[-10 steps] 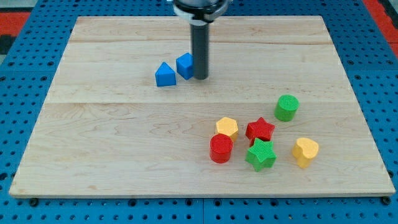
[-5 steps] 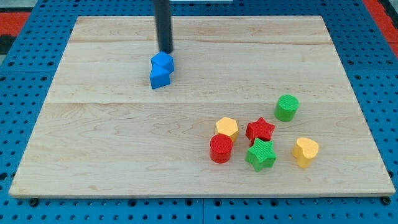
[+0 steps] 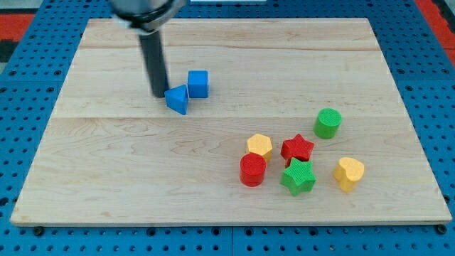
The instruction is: Push the blue cube into the blue triangle
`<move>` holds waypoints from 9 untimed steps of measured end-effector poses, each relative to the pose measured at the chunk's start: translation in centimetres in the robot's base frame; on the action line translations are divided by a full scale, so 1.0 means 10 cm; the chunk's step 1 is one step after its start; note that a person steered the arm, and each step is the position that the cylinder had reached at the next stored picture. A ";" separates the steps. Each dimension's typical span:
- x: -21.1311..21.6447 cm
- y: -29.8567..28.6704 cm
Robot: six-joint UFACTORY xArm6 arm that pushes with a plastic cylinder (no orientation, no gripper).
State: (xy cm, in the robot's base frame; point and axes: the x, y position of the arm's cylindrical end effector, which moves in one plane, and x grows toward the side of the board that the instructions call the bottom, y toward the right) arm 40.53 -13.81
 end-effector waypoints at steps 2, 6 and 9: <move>0.25 0.30; -0.20 0.57; 0.05 0.70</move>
